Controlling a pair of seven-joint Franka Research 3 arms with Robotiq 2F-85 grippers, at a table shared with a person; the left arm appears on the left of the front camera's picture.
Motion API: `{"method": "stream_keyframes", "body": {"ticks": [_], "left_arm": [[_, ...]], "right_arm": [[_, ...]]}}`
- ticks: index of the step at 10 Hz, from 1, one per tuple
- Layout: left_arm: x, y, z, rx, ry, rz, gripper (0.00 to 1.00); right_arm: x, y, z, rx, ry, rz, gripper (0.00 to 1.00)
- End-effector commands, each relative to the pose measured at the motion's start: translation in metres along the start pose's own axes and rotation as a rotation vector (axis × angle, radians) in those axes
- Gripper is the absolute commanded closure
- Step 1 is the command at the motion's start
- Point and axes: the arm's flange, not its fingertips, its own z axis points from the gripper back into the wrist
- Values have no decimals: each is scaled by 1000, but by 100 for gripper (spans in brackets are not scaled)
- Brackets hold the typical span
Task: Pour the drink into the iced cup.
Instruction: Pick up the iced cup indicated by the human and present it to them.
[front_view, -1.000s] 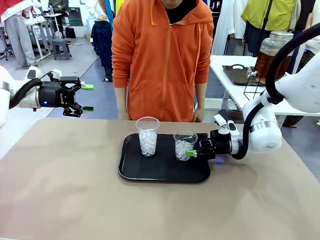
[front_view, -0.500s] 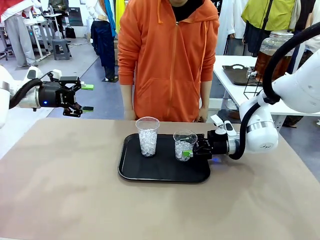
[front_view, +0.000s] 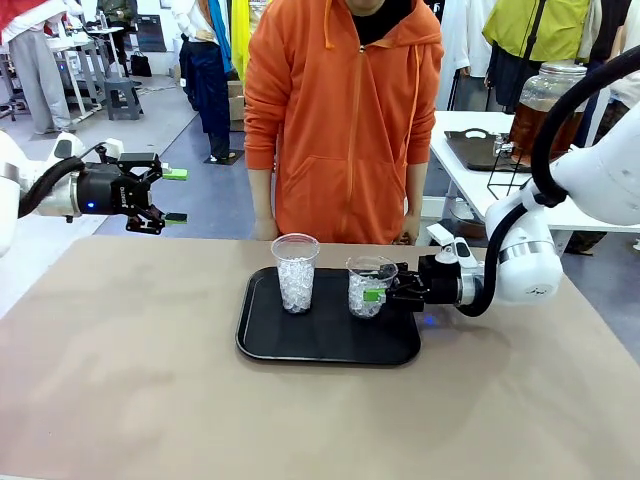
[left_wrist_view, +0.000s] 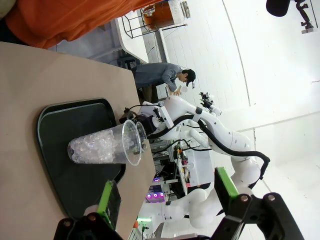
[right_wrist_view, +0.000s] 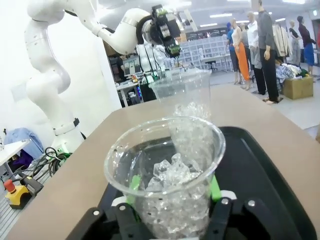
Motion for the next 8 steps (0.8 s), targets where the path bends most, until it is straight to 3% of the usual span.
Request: {"method": "stream_keyframes", "body": {"ticks": [1,5,8], "left_arm": [[0,-1,1,-12,1,-14,0],[0,-1,1,-12,1,-14,0],[0,-1,1,-12,1,-14,0]], "right_arm": [[26,-5,-2,-10,-71,6,38],[115,-25,4,-8,28,66,38],[151,-52,4,2,90,8,38]]}}
